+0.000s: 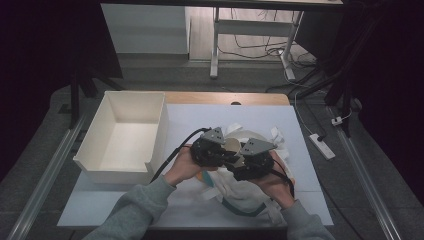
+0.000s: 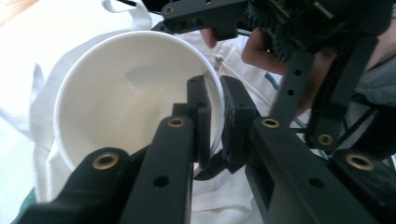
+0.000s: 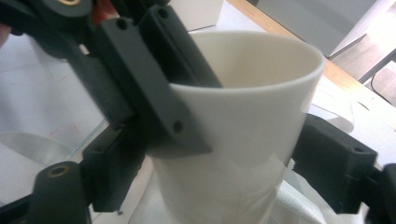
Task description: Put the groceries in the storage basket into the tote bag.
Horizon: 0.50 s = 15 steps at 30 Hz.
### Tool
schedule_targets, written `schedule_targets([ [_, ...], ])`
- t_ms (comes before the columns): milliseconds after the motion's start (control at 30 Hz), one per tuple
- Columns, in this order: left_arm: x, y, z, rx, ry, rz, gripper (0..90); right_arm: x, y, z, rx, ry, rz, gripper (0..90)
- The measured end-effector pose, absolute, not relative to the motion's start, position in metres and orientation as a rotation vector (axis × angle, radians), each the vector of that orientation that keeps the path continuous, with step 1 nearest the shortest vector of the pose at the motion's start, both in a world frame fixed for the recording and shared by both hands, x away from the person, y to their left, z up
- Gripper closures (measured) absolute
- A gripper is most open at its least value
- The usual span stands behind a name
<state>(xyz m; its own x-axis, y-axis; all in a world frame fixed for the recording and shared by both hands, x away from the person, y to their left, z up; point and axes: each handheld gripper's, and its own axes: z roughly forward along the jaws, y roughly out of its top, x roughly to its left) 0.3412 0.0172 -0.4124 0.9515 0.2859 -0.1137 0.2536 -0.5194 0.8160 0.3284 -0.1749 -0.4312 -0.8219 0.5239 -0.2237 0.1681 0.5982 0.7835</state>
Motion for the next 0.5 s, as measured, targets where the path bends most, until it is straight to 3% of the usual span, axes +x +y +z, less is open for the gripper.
schedule_targets([
  [367, 0.3402, 0.0152, -0.4138, 2.138, 0.377, 0.048, 81.5, 0.3277, -0.1734, -0.4342, 0.540, 2.384, 1.085, 22.0],
  [433, 0.3404, 0.0165, -0.4125, 2.121, 0.371, 0.030, 75.2, 0.3270, -0.1728, -0.4350, 0.532, 2.389, 1.076, 22.1],
  [500, 0.3379, 0.0176, -0.4104, 2.122, 0.380, 0.070, 57.3, 0.3269, -0.1721, -0.4370, 0.522, 2.398, 1.056, 22.1],
])
